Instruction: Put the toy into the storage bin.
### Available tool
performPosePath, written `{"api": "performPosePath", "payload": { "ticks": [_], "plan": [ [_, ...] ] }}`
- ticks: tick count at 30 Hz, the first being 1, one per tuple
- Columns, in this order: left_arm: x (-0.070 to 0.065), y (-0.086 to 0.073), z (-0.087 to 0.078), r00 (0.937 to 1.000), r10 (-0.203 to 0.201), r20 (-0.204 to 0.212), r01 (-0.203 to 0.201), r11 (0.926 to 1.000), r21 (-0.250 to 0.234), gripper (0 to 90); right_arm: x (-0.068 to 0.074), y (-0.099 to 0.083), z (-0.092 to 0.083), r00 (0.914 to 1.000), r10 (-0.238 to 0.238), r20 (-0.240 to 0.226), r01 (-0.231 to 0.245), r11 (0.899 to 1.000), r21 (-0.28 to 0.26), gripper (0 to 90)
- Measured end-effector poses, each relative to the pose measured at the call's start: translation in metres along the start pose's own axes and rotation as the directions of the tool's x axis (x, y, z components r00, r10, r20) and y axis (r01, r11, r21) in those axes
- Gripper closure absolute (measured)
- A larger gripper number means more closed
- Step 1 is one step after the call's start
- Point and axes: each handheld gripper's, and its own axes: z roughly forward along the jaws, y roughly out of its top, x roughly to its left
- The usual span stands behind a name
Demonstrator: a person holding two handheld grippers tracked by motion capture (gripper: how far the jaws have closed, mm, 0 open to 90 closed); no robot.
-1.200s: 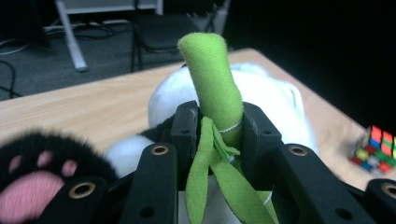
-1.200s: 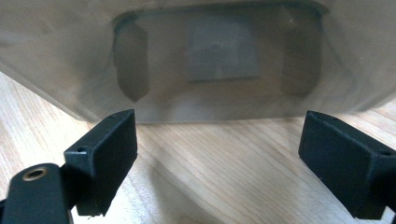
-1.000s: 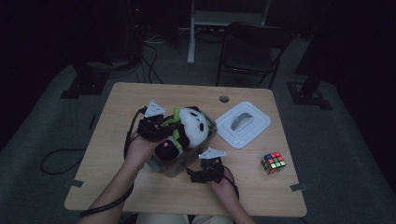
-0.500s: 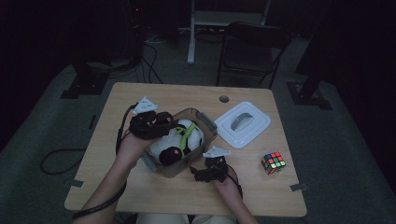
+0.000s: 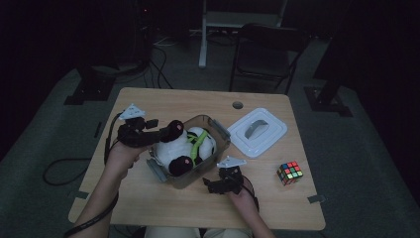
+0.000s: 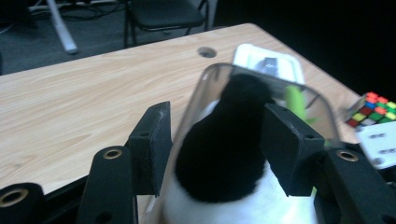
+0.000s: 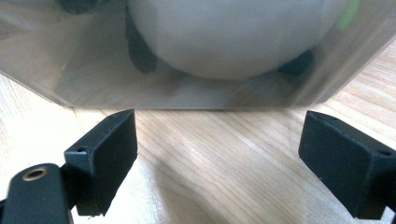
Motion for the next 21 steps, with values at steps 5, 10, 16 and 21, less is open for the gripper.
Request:
{"api": "performPosePath", "payload": {
  "ticks": [5, 10, 16, 21],
  "plan": [
    [0.018, -0.009, -0.002, 0.999, -0.045, 0.005, 0.045, 0.9989, 0.007, 43.9, 0.0, -0.001, -0.001, 1.0, 0.0, -0.005, 0.0, 1.0, 0.0, 11.4],
    [0.019, -0.019, 0.002, 0.9987, -0.033, 0.04, 0.031, 0.9982, 0.052, 43.4, -0.002, -0.002, 0.0, 1.0, 0.002, -0.002, -0.002, 1.0, 0.005, 11.4],
    [0.018, -0.025, 0.012, 0.9976, -0.005, 0.069, -0.003, 0.994, 0.109, 41.9, -0.002, -0.003, 0.001, 1.0, 0.001, -0.004, -0.001, 1.0, 0.01, 11.4],
    [0.02, -0.034, 0.02, 0.9975, 0.041, 0.058, -0.052, 0.9772, 0.206, 41.3, -0.003, -0.003, 0.001, 0.9999, 0.009, -0.006, -0.009, 1.0, 0.009, 11.4]
  ]
}}
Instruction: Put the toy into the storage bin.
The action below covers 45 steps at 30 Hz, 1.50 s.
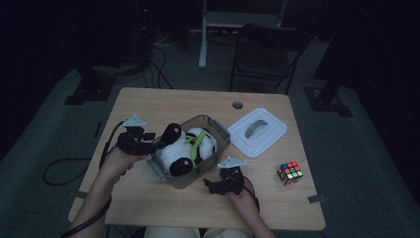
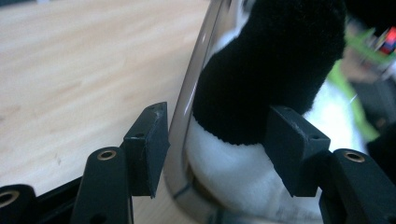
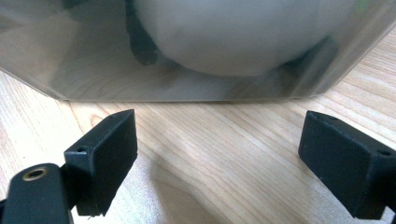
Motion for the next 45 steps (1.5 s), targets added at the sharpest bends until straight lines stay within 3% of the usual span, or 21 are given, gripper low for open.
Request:
{"api": "performPosePath", "payload": {
  "ticks": [7, 10, 16, 19, 22, 23, 24, 27, 32, 45],
  "plan": [
    [-0.001, 0.0, -0.005, 0.9995, -0.007, -0.03, 0.006, 0.9999, -0.013, 37.8, 0.0, 0.0, 0.0, 1.0, -0.001, -0.001, 0.001, 1.0, 0.003, 11.4],
    [-0.004, 0.003, -0.014, 0.9998, -0.019, 0.007, 0.019, 0.9973, -0.07, 36.4, -0.001, -0.001, 0.0, 1.0, 0.002, -0.003, -0.002, 1.0, 0.004, 11.4],
    [-0.009, 0.023, -0.027, 0.9996, -0.028, 0.008, 0.029, 0.9847, -0.172, 36.6, -0.001, -0.002, 0.001, 1.0, 0.002, -0.004, -0.002, 1.0, 0.007, 11.5],
    [-0.014, 0.032, -0.028, 0.9998, -0.017, 0.013, 0.02, 0.9777, -0.209, 40.8, -0.002, -0.002, 0.0, 1.0, 0.003, -0.004, -0.003, 1.0, 0.007, 11.5],
    [-0.017, 0.037, -0.028, 0.9996, -0.019, 0.022, 0.023, 0.9716, -0.236, 53.1, -0.003, -0.002, 0.0, 1.0, 0.007, -0.006, -0.007, 1.0, 0.007, 11.6],
    [-0.021, 0.041, -0.027, 0.9996, 0.002, 0.028, 0.005, 0.97, -0.243, 53.1, -0.003, -0.002, 0.0, 1.0, 0.008, -0.005, -0.008, 1.0, 0.006, 11.6],
    [-0.023, 0.043, -0.026, 0.9997, 0.01, 0.023, -0.003, 0.968, -0.251, 61.8, -0.003, -0.002, 0.0, 1.0, 0.008, -0.005, -0.008, 1.0, 0.006, 11.6],
    [-0.029, 0.047, -0.022, 0.9986, 0.04, 0.035, -0.031, 0.9702, -0.24, 69.1, -0.003, -0.002, 0.0, 0.9999, 0.009, -0.005, -0.009, 1.0, 0.005, 11.6],
    [-0.032, 0.046, -0.012, 0.9951, 0.099, 0.004, -0.097, 0.9817, -0.164, 72.7, -0.003, -0.002, 0.0, 1.0, 0.008, -0.005, -0.008, 1.0, 0.006, 11.6],
    [-0.019, 0.026, 0.001, 0.9971, 0.067, -0.034, -0.07, 0.9936, -0.089, 72.8, -0.003, -0.002, 0.0, 0.9999, 0.009, -0.006, -0.009, 1.0, 0.005, 11.6]
  ]
}}
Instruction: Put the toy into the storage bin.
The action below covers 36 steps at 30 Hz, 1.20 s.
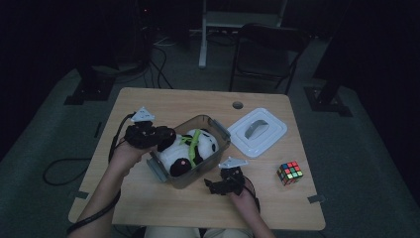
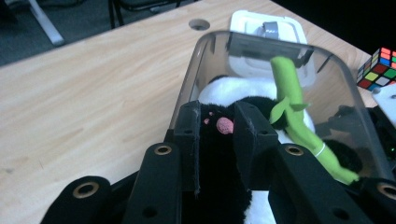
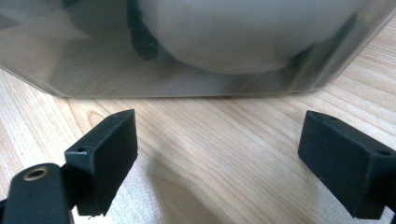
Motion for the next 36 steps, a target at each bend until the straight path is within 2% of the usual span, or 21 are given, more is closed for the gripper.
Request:
{"api": "performPosePath", "payload": {
  "ticks": [3, 7, 10, 12, 14, 17, 21, 23, 24, 26, 28, 29, 32, 36],
  "plan": [
    [0.0, -0.007, 0.005, 0.9999, 0.006, -0.01, -0.006, 0.9994, 0.033, 73.3, 0.0, 0.0, 0.0, 1.0, 0.0, -0.001, 0.0, 1.0, 0.0, 11.6],
    [0.001, -0.014, 0.009, 1.0, -0.004, -0.004, 0.004, 0.9988, 0.049, 74.0, 0.0, 0.0, 0.0, 1.0, 0.001, -0.003, -0.001, 1.0, 0.0, 11.6],
    [0.0, -0.02, 0.014, 0.9997, 0.025, -0.008, -0.024, 0.9946, 0.101, 75.7, -0.001, 0.0, 0.0, 1.0, 0.002, -0.005, -0.002, 1.0, -0.001, 11.6],
    [0.002, -0.026, 0.018, 0.9997, 0.023, -0.005, -0.022, 0.9912, 0.13, 76.1, -0.001, 0.0, 0.0, 0.9999, 0.006, -0.009, -0.006, 1.0, -0.001, 11.6],
    [0.005, -0.029, 0.018, 1.0, -0.003, 0.006, 0.002, 0.9929, 0.119, 76.1, -0.001, 0.0, 0.0, 0.9999, 0.008, -0.01, -0.008, 1.0, 0.0, 11.6],
    [0.004, -0.028, 0.016, 1.0, 0.001, 0.003, -0.001, 0.9933, 0.115, 75.9, -0.001, 0.0, 0.0, 0.9999, 0.009, -0.009, -0.009, 1.0, 0.0, 11.6],
    [0.008, -0.026, 0.013, 0.9994, -0.022, 0.026, 0.02, 0.9952, 0.096, 74.8, -0.002, 0.001, -0.001, 0.9998, 0.013, -0.013, -0.013, 1.0, 0.005, 11.6],
    [0.011, -0.025, 0.01, 0.9973, -0.051, 0.053, 0.047, 0.9964, 0.071, 71.0, -0.003, 0.001, -0.001, 0.9998, 0.015, -0.012, -0.015, 1.0, 0.004, 11.6],
    [0.012, -0.025, 0.008, 0.9972, -0.05, 0.055, 0.047, 0.9967, 0.067, 70.7, -0.003, 0.002, -0.002, 0.9997, 0.019, -0.015, -0.019, 1.0, 0.002, 11.6],
    [0.014, -0.023, 0.006, 0.994, -0.07, 0.084, 0.066, 0.9967, 0.048, 60.9, -0.003, 0.003, -0.003, 0.9998, 0.016, -0.011, -0.016, 1.0, -0.001, 11.6],
    [0.016, -0.022, 0.004, 0.9949, -0.068, 0.074, 0.066, 0.9973, 0.032, 60.9, -0.004, 0.003, -0.004, 0.9998, 0.016, -0.009, -0.016, 1.0, -0.002, 11.5],
    [0.017, -0.021, 0.003, 0.9929, -0.085, 0.083, 0.084, 0.9963, 0.019, 58.4, -0.005, 0.003, -0.004, 0.9999, 0.016, -0.007, -0.016, 1.0, -0.002, 11.5],
    [0.021, -0.018, 0.001, 0.9925, -0.11, 0.053, 0.111, 0.9939, -0.005, 44.4, -0.006, 0.004, -0.006, 0.9999, 0.017, -0.003, -0.017, 1.0, -0.005, 11.6],
    [0.029, -0.013, -0.004, 0.9924, -0.122, 0.017, 0.122, 0.9915, -0.043, 35.5, -0.008, 0.004, -0.007, 0.9998, 0.02, -0.001, -0.02, 1.0, -0.004, 11.6]
  ]
}}
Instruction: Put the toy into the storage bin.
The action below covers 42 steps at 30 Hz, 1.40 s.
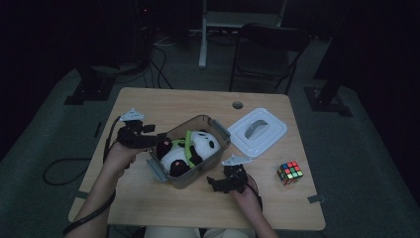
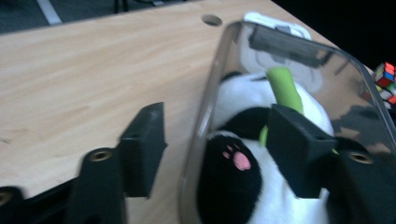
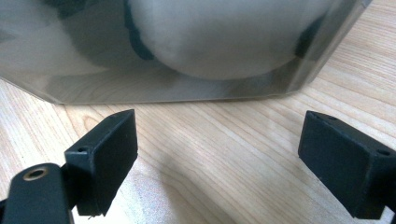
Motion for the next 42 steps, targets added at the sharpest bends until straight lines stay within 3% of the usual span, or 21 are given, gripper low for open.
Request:
{"api": "performPosePath", "payload": {
  "ticks": [3, 5, 9, 10, 11, 15, 18, 19, 20, 21, 22, 25, 28, 30, 33, 37, 42],
  "plan": [
    [0.007, 0.003, -0.001, 0.9984, -0.037, -0.043, 0.037, 0.9993, -0.011, 24.3, 0.0, 0.0, -0.001, 1.0, 0.0, 0.001, 0.0, 1.0, -0.005, 11.5],
    [0.011, 0.003, 0.002, 0.9944, -0.039, -0.098, 0.039, 0.9992, 0.001, 11.0, 0.0, 0.001, -0.002, 1.0, 0.001, 0.0, -0.001, 1.0, -0.007, 11.6],
    [0.022, 0.002, 0.002, 0.9892, -0.053, -0.137, 0.051, 0.9985, -0.019, 8.4, -0.001, 0.002, -0.003, 1.0, -0.001, 0.001, 0.001, 1.0, -0.007, 11.6],
    [0.026, 0.001, 0.001, 0.9887, -0.069, -0.133, 0.067, 0.9976, -0.018, 1.6, -0.001, 0.002, -0.003, 1.0, 0.0, 0.002, 0.0, 1.0, -0.008, 11.6],
    [0.03, 0.0, 0.002, 0.9886, -0.072, -0.133, 0.07, 0.9974, -0.018, 0.6, -0.001, 0.002, -0.003, 1.0, 0.005, 0.001, -0.005, 1.0, -0.009, 11.6],
    [0.042, -0.01, 0.008, 0.9865, -0.05, -0.156, 0.042, 0.9977, -0.053, 0.8, -0.002, 0.002, -0.003, 1.0, 0.004, 0.0, -0.004, 1.0, -0.008, 11.6],
    [0.05, -0.018, 0.011, 0.9764, -0.033, -0.213, 0.012, 0.9953, -0.096, 0.7, -0.002, 0.002, -0.003, 1.0, 0.006, -0.001, -0.006, 1.0, -0.008, 11.6],
    [0.05, -0.018, 0.011, 0.9764, -0.033, -0.213, 0.012, 0.9953, -0.096, 0.7, -0.002, 0.002, -0.003, 1.0, 0.006, -0.001, -0.006, 1.0, -0.008, 11.6],
    [0.056, -0.024, 0.013, 0.9655, -0.034, -0.258, -0.001, 0.991, -0.134, 0.7, -0.002, 0.001, -0.003, 1.0, 0.007, -0.001, -0.007, 1.0, -0.007, 11.6],
    [0.059, -0.026, 0.014, 0.9637, -0.047, -0.263, 0.01, 0.9903, -0.139, 0.8, -0.002, 0.001, -0.002, 1.0, 0.008, -0.001, -0.008, 1.0, -0.004, 11.6],
    [0.063, -0.029, 0.017, 0.9569, -0.051, -0.286, 0.012, 0.9902, -0.139, 0.8, -0.002, 0.001, -0.002, 1.0, 0.009, -0.003, -0.009, 1.0, -0.002, 11.6],
    [0.071, -0.038, 0.028, 0.9516, -0.055, -0.302, 0.028, 0.9951, -0.095, 0.8, -0.002, 0.001, -0.002, 0.9999, 0.011, -0.005, -0.011, 1.0, -0.003, 11.6],
    [0.078, -0.048, 0.037, 0.9559, -0.083, -0.282, 0.067, 0.9955, -0.067, 0.8, -0.002, 0.001, -0.002, 0.9999, 0.014, -0.006, -0.014, 1.0, -0.008, 11.6],
    [0.079, -0.054, 0.044, 0.9548, -0.068, -0.289, 0.06, 0.9976, -0.036, 0.8, -0.003, 0.001, -0.003, 0.9998, 0.016, -0.008, -0.016, 1.0, -0.007, 11.6],
    [0.078, -0.061, 0.053, 0.9655, -0.069, -0.251, 0.07, 0.9975, -0.005, 0.8, -0.004, 0.001, -0.003, 0.9998, 0.018, -0.008, -0.018, 1.0, -0.007, 11.6],
    [0.072, -0.064, 0.061, 0.9769, -0.051, -0.207, 0.054, 0.9985, 0.01, 0.8, -0.005, 0.001, -0.004, 0.9998, 0.02, -0.006, -0.02, 1.0, -0.008, 11.6],
    [0.062, -0.064, 0.065, 0.9816, -0.021, -0.19, 0.028, 0.999, 0.035, 1.9, -0.006, 0.001, -0.006, 0.9997, 0.025, -0.001, -0.025, 1.0, -0.013, 11.6]
  ]
}}
